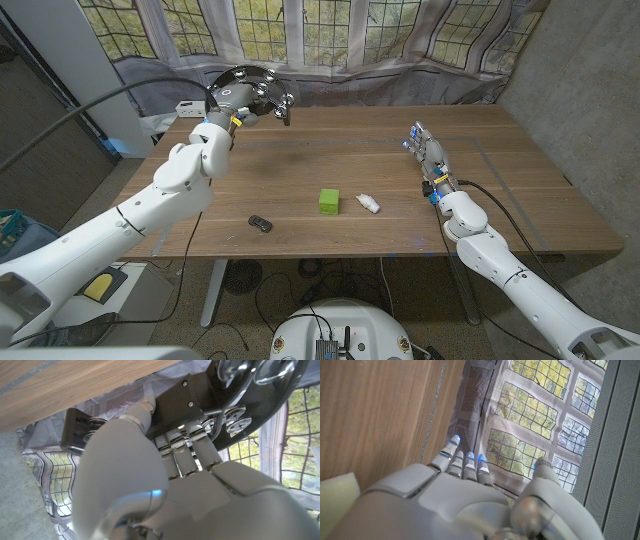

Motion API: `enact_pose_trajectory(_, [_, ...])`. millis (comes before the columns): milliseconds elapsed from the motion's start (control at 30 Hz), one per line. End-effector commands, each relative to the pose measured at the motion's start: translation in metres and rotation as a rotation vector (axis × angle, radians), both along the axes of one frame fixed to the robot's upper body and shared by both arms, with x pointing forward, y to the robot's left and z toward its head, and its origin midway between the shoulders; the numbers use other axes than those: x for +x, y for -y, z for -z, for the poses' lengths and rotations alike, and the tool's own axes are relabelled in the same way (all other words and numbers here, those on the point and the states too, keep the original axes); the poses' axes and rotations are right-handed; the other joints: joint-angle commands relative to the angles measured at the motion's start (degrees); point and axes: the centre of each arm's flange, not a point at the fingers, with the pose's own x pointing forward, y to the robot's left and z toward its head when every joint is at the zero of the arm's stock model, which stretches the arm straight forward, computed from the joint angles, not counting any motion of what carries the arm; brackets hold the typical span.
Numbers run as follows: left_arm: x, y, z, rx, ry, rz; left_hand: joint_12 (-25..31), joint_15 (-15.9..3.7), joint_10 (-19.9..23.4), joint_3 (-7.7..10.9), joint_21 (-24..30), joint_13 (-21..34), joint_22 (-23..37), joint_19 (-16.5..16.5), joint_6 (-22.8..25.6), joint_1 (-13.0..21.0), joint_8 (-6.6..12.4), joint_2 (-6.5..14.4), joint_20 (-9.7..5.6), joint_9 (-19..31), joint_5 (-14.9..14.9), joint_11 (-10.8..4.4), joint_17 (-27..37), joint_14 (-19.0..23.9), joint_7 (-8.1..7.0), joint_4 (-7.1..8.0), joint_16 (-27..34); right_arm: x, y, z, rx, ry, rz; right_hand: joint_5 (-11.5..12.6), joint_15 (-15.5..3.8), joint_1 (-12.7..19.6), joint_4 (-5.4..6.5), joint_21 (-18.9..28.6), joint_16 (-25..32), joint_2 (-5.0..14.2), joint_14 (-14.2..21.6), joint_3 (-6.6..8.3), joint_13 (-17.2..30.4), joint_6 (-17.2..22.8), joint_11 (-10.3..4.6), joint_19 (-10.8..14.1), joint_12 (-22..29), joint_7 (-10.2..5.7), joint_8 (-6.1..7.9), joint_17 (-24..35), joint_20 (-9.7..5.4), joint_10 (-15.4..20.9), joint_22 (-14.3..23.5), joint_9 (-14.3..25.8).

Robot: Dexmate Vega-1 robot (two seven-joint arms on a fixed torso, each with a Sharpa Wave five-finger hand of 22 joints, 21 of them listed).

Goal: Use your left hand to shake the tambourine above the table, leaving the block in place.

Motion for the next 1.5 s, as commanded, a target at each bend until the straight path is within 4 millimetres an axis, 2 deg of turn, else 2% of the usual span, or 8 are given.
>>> enact_pose_trajectory(33, [-0.021,-0.028,0.005,-0.19,0.179,0.276,0.17,-5.15,0.36,3.46,0.43,0.29,0.21,3.89,0.76,-0.97,0.26,1.76,-3.87,0.11,0.63,-0.18,0.25,5.35,0.29,2.19,0.18,-0.001,-0.001,0.002,0.0,-0.001,-0.002,-0.07,0.0,0.58,0.29,0.32,0.23,-0.08,0.49,0.0,0.33,0.21,0.2,0.56,0.23,-0.13,-0.1,0.29,-0.01,0.46,0.22,0.24])
enact_pose_trajectory(400, [-0.047,-0.102,0.042,-0.627,0.335,0.603,0.12,-5.35,0.55,3.65,0.57,0.7,0.23,3.82,1.04,-1.13,0.24,1.63,-3.89,0.14,0.66,-0.42,0.28,5.5,0.08,2.08,0.21,0.005,-0.003,0.003,0.003,-0.004,-0.025,-0.07,-0.03,0.61,0.3,0.28,0.18,-0.05,0.46,-0.01,0.33,0.19,0.26,0.6,0.2,-0.1,-0.12,0.29,0.01,0.48,0.22,0.24])
enact_pose_trajectory(433, [-0.046,-0.116,0.06,-0.735,0.361,0.642,0.12,-5.27,0.57,3.67,0.54,0.74,0.23,3.7,1.03,-1.16,0.22,1.63,-3.87,0.14,0.66,-0.34,0.28,5.47,0.08,2.09,0.2,0.007,-0.004,0.002,0.004,-0.003,-0.03,-0.07,-0.07,0.62,0.3,0.29,0.19,-0.05,0.48,-0.01,0.33,0.2,0.24,0.63,0.18,-0.09,-0.11,0.29,-0.02,0.46,0.22,0.24])
enact_pose_trajectory(567, [-0.042,-0.14,0.091,-0.896,0.376,0.749,0.04,-5.43,0.49,3.75,0.53,0.88,0.23,3.51,1.04,-1.16,0.17,1.54,-3.91,0.15,0.7,-0.39,0.27,5.25,-0.06,1.98,0.09,0.009,-0.005,0.001,-0.005,-0.004,-0.04,-0.07,-0.04,0.63,0.29,0.27,0.19,-0.08,0.52,-0.03,0.33,0.17,0.21,0.63,0.19,-0.15,-0.13,0.29,0.0,0.49,0.22,0.24])
enact_pose_trajectory(833, [-0.039,-0.173,0.129,-1.121,0.425,0.884,0.0,-5.52,0.61,3.81,0.57,1.11,0.24,3.34,1.13,-1.39,0.12,1.5,-4.0,0.17,0.74,-0.47,0.3,5.26,-0.17,2.03,0.11,0.011,-0.007,0.001,-0.013,-0.017,-0.047,-0.06,-0.1,0.65,0.31,0.25,0.18,-0.03,0.53,-0.03,0.33,0.19,0.2,0.67,0.16,-0.11,-0.12,0.3,0.03,0.49,0.22,0.24])
enact_pose_trajectory(1000, [-0.033,-0.175,0.135,-1.18,0.439,0.903,0.01,-5.71,0.73,3.82,0.63,1.26,0.24,3.34,1.16,-1.52,0.08,1.47,-4.09,0.18,0.75,-0.62,0.34,5.26,-0.25,2.05,0.14,0.009,-0.006,0.002,-0.016,-0.028,-0.048,-0.07,-0.03,0.64,0.32,0.24,0.18,-0.03,0.56,-0.05,0.33,0.17,0.2,0.68,0.16,-0.1,-0.13,0.3,0.04,0.52,0.22,0.24])
enact_pose_trajectory(1200, [-0.022,-0.165,0.123,-1.173,0.432,0.98,-0.02,-5.67,0.79,3.85,0.68,1.4,0.25,3.3,1.17,-1.62,0.03,1.47,-4.22,0.2,0.78,-0.6,0.36,5.28,-0.33,2.04,0.17,0.004,-0.002,0.006,-0.011,-0.027,-0.039,-0.07,-0.06,0.62,0.35,0.22,0.17,0.0,0.56,-0.06,0.33,0.13,0.23,0.68,0.13,-0.15,-0.14,0.32,0.01,0.48,0.22,0.24])
enact_pose_trajectory(1500, [-0.006,-0.142,0.115,-1.188,0.45,0.897,-0.06,-5.79,0.96,3.88,0.84,1.64,0.26,3.38,1.42,-1.72,0.03,1.38,-4.26,0.22,0.82,-0.58,0.42,5.44,-0.18,1.94,0.27,-0.006,0.008,0.013,0.008,-0.029,-0.016,-0.07,-0.03,0.66,0.34,0.21,0.14,-0.01,0.54,-0.08,0.33,0.13,0.21,0.76,0.12,-0.12,-0.14,0.31,0.0,0.49,0.22,0.24])
